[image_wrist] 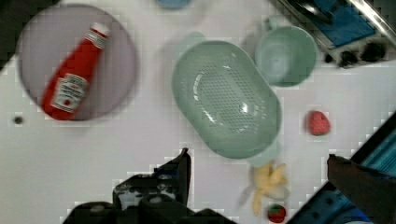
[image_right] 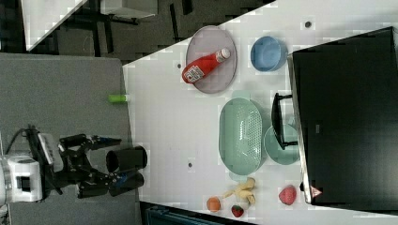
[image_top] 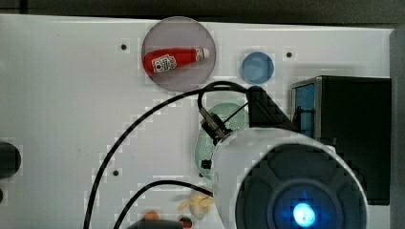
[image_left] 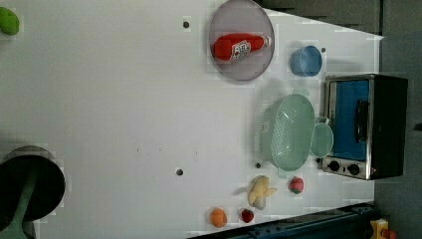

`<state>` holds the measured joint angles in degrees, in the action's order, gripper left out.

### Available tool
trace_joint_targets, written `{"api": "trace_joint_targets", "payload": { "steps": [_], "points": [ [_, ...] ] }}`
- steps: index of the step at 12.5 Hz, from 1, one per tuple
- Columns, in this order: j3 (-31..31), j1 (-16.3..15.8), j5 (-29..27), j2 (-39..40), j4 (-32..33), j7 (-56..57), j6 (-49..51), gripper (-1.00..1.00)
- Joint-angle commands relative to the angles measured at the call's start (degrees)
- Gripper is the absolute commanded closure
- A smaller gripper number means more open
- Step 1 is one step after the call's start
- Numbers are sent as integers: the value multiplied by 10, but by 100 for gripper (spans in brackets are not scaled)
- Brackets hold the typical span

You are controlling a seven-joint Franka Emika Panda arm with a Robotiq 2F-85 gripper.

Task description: Drag strainer left to right.

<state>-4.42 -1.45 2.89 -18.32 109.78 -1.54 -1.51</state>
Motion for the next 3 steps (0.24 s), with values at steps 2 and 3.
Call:
{"api": "trace_joint_targets", "payload": {
  "steps": [2, 3],
  "points": [
    [1, 1, 0, 17, 4, 46, -9, -100],
    [1, 1, 0, 17, 4, 46, -9, -100]
  ]
}}
